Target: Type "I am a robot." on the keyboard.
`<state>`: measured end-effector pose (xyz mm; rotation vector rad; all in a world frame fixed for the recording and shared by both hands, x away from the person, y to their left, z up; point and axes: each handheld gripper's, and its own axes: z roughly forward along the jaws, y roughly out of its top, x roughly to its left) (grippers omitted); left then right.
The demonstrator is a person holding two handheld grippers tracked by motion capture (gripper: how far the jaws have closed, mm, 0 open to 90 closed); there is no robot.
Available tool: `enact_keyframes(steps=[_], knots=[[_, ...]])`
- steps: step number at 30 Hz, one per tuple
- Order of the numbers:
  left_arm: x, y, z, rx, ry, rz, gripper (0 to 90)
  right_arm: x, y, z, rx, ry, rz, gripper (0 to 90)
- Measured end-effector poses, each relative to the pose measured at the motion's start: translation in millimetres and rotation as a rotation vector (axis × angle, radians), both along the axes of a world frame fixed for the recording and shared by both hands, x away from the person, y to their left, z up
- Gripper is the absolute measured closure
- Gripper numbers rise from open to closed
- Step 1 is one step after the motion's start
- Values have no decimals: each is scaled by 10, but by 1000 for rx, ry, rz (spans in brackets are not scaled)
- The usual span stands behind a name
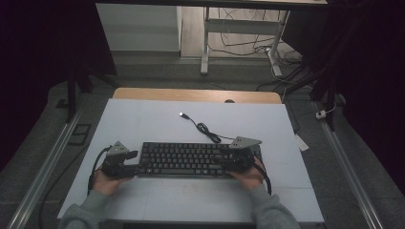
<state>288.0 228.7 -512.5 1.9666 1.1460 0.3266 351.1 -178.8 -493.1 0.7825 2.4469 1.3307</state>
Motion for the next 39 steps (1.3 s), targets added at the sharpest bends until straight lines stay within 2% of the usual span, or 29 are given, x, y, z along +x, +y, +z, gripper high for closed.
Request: enact_keyframes(steps=[6, 9, 14, 18, 22, 26, 28, 30, 32, 35, 39], knots=[[12, -8, 31, -8, 6, -38, 331, -11, -48, -7, 4, 0, -5, 506], [17, -33, 96, -10, -10, -69, 345, -18, -57, -4, 2, 1, -7, 505], [61, -100, 198, -9, -13, -119, 358, -31, -75, -1, 10, 2, -10, 505], [103, -198, 253, -1, -6, -159, 369, -52, -97, 6, 11, -1, -13, 505], [180, -344, 303, 23, 10, -235, 377, -80, -130, 5, 9, -4, -21, 503], [240, -474, 345, 33, 4, -278, 417, -118, -170, 5, 6, -10, -26, 503], [259, -513, 351, 33, -2, -287, 433, -122, -189, 3, 1, -7, -29, 503], [265, -546, 335, 15, -2, -300, 456, -121, -200, -4, -1, -5, -34, 503], [269, -579, 307, 34, 7, -316, 469, -118, -202, -12, 2, -4, -32, 503], [251, -617, 264, 30, 16, -323, 500, -117, -198, -10, 1, -7, -28, 503], [228, -671, 216, 48, 32, -336, 596, -111, -205, -6, 0, -11, -29, 503]])
